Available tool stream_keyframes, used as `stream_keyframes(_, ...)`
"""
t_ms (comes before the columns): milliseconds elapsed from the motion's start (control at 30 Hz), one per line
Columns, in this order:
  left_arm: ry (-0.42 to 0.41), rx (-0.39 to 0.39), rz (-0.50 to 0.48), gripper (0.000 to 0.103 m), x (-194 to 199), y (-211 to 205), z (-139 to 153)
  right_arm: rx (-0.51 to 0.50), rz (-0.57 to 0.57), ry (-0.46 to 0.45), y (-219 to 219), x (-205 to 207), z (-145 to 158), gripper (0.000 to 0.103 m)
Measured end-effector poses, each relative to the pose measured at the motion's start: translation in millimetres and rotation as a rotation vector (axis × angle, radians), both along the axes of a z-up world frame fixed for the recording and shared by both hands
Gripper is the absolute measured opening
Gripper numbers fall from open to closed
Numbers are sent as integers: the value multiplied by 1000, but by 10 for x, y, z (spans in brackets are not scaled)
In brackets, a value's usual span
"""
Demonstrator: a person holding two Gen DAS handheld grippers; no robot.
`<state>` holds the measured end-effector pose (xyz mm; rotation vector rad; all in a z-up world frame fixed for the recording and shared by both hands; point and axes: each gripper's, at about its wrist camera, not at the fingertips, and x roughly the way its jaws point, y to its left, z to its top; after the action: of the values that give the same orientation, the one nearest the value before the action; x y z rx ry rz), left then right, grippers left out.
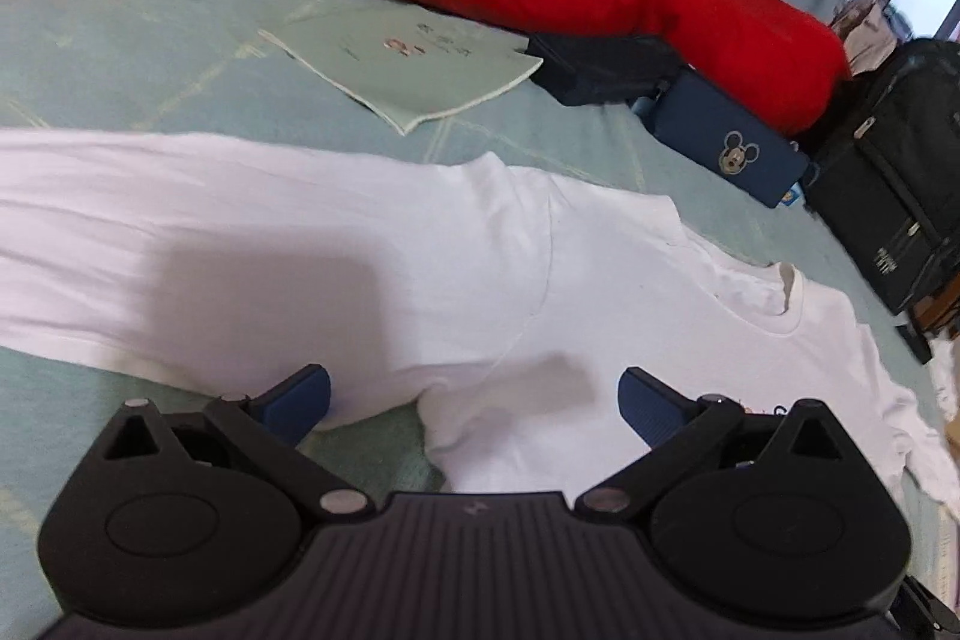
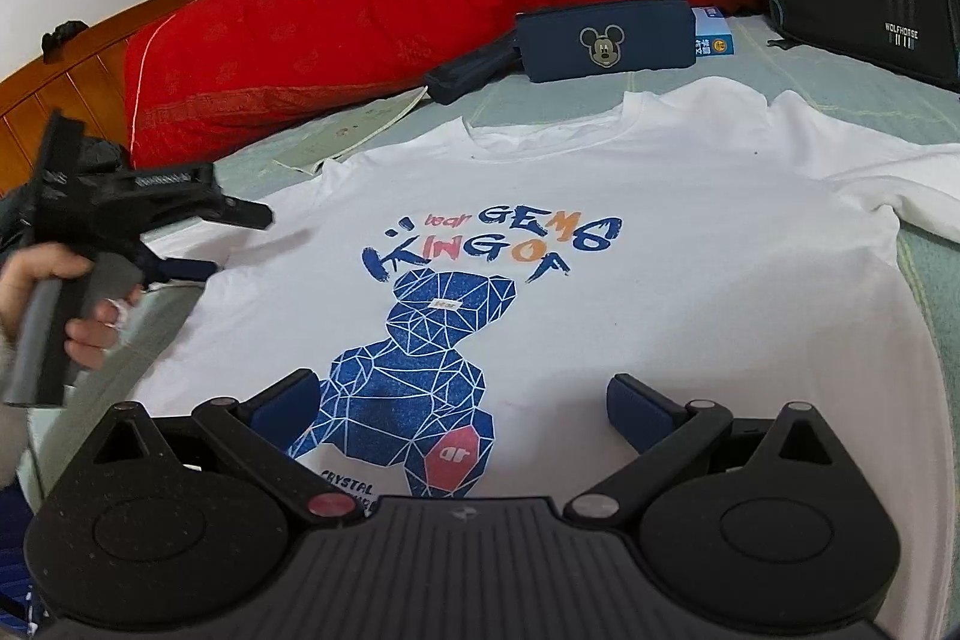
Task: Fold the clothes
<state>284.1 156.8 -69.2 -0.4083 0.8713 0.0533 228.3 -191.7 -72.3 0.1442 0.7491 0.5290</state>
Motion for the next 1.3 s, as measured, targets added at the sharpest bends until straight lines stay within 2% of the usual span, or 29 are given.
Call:
stream_keyframes(167,-47,83,-120,102,70,-461,261,-48,6,-23,69,-24,-10,103)
stream_keyframes(400,-32,239,-295,102,217,-1310,275,-37,6,-18,41,-76,25,103)
stream_keyframes(567,21,195,-301,102,256,-1468,101,-2,7,1,-29,-105,45,103)
stream_keyframes(667,68,166,-241,102,265,-1424,-56,7,11,4,-64,-135,41,103)
stream_keyframes(700,62,172,-233,102,249,-1417,-68,9,14,1,-72,-150,41,103)
stream_keyframes(800,48,198,-210,102,202,-1416,-23,5,29,-8,-71,-198,51,103)
stream_keyframes(900,34,185,-180,102,157,-1375,5,-1,49,-25,-54,-255,82,103)
stream_keyframes(1033,86,226,-153,102,171,-1305,-100,-15,69,-47,-29,-315,108,103)
stream_keyframes(1167,93,191,-119,102,153,-1233,-55,-21,64,-41,-21,-297,96,103)
stream_keyframes(1300,83,232,-162,102,-42,-1265,87,-8,66,-18,13,-228,73,103)
